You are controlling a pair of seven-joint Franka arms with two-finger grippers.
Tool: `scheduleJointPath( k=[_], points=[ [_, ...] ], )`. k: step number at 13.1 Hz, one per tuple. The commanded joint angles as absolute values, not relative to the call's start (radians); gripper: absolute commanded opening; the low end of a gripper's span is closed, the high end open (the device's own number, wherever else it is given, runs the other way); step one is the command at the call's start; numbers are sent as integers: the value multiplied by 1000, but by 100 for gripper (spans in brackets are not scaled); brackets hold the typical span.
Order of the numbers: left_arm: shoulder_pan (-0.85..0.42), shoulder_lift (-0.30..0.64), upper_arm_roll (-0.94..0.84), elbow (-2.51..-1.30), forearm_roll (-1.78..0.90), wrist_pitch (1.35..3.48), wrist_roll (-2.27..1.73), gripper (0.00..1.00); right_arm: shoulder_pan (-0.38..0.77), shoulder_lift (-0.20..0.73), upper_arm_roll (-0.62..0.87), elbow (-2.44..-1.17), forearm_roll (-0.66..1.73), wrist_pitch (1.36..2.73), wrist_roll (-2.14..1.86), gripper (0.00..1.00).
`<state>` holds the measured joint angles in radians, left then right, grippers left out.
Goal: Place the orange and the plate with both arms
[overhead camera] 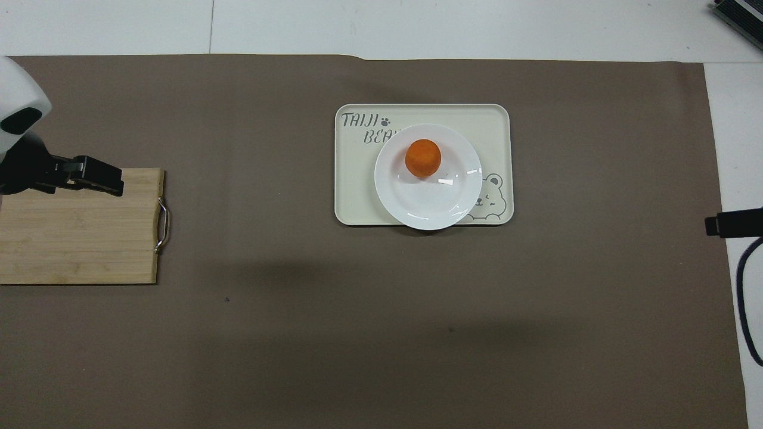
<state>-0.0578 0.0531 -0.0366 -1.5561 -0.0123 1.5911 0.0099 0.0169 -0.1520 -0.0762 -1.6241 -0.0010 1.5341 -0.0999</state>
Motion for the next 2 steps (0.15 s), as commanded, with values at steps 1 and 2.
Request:
scheduleJointPath(
  k=[1,2],
  points=[
    [-49,34,-41,-1575,-5,1585,15,100,14,-167,-74,-1638,-14,1528,-120,100],
    [-49,34,-40,-1575,-5,1585,15,100,14,-167,-74,-1638,-14,1528,-120,100]
  ],
)
